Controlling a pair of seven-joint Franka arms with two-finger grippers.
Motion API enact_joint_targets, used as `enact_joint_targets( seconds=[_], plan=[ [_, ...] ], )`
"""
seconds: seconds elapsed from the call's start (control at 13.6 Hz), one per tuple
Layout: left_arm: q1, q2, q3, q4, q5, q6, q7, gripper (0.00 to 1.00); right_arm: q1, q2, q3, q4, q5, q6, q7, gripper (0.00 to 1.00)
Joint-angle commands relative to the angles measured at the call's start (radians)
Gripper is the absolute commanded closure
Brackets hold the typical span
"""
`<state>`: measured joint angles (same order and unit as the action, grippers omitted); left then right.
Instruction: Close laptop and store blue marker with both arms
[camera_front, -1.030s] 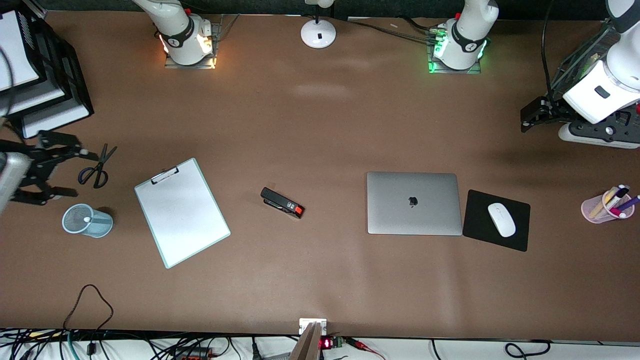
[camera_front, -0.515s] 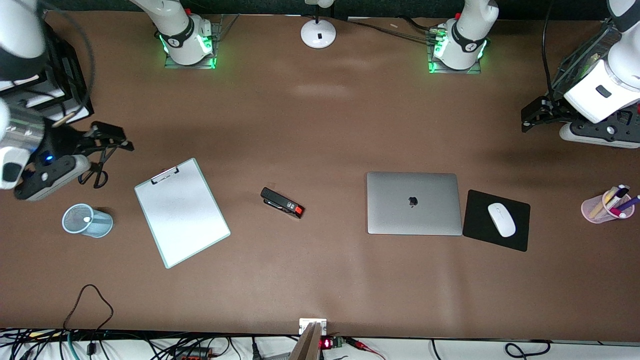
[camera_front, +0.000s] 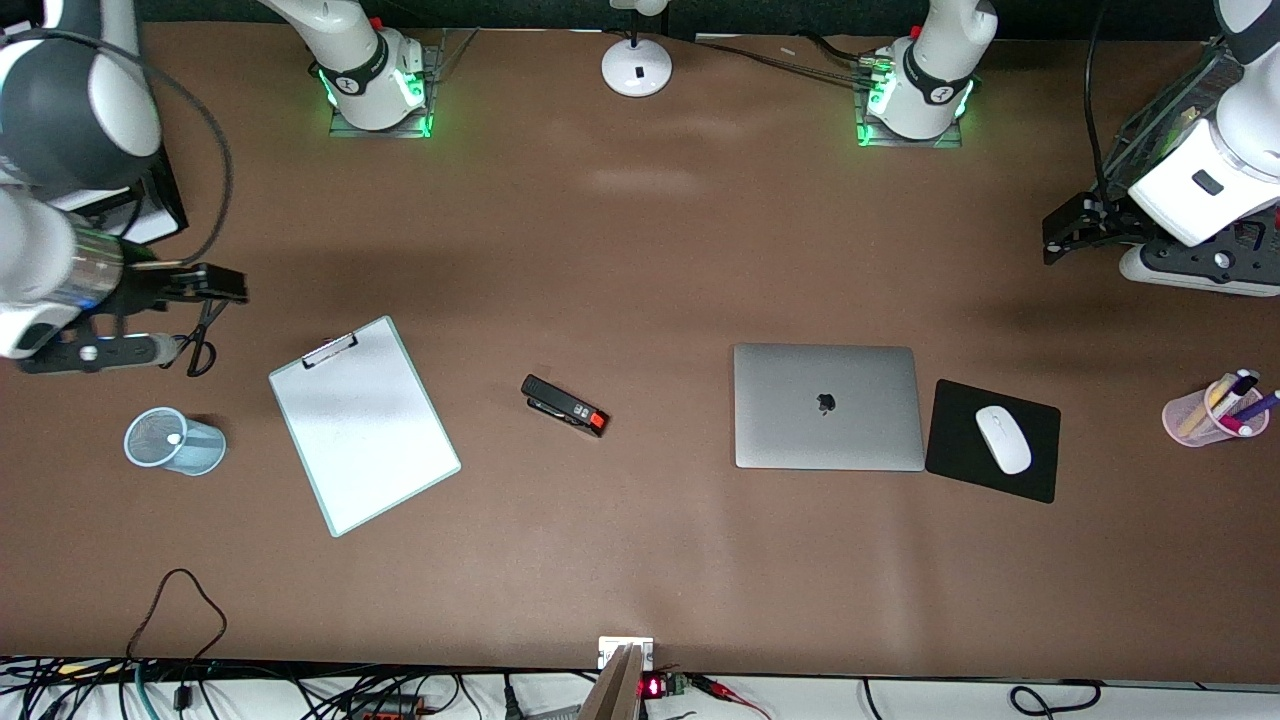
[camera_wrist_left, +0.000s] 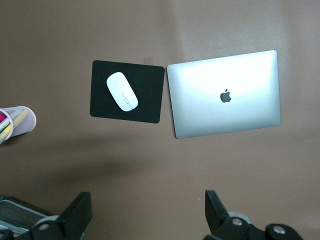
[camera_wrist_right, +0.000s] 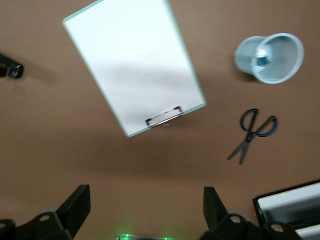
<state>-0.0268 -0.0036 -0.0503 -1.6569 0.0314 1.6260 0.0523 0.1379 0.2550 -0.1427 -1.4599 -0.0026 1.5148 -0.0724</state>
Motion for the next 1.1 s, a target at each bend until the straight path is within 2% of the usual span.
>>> enact_joint_targets(
  seconds=[0.0, 0.15, 0.29, 0.52, 0.66, 1.03],
  plan=[
    [0.004, 0.017, 0.000, 0.040, 0.008, -0.028, 0.023, 0.00, -0.073, -0.075, 0.011, -0.025, -0.014, 0.044, -0.003, 0.00],
    [0.004, 0.017, 0.000, 0.043, 0.008, -0.028, 0.023, 0.00, -0.077, -0.074, 0.011, 0.062, -0.020, -0.007, -0.015, 0.00],
    [0.002, 0.019, 0.000, 0.043, 0.008, -0.023, 0.020, 0.00, -0.072, -0.091, 0.012, 0.076, -0.017, -0.091, -0.006, 0.00],
    [-0.001, 0.019, -0.002, 0.046, 0.008, -0.025, 0.021, 0.00, -0.069, -0.150, 0.014, -0.011, -0.008, -0.015, 0.005, 0.00],
    [-0.001, 0.019, -0.002, 0.046, 0.015, -0.021, 0.021, 0.00, -0.073, -0.222, 0.011, -0.120, -0.008, 0.048, 0.008, 0.00],
    [-0.008, 0.019, -0.003, 0.046, 0.016, -0.023, 0.018, 0.00, -0.070, -0.252, 0.014, -0.135, -0.014, 0.030, 0.037, 0.00]
  ],
)
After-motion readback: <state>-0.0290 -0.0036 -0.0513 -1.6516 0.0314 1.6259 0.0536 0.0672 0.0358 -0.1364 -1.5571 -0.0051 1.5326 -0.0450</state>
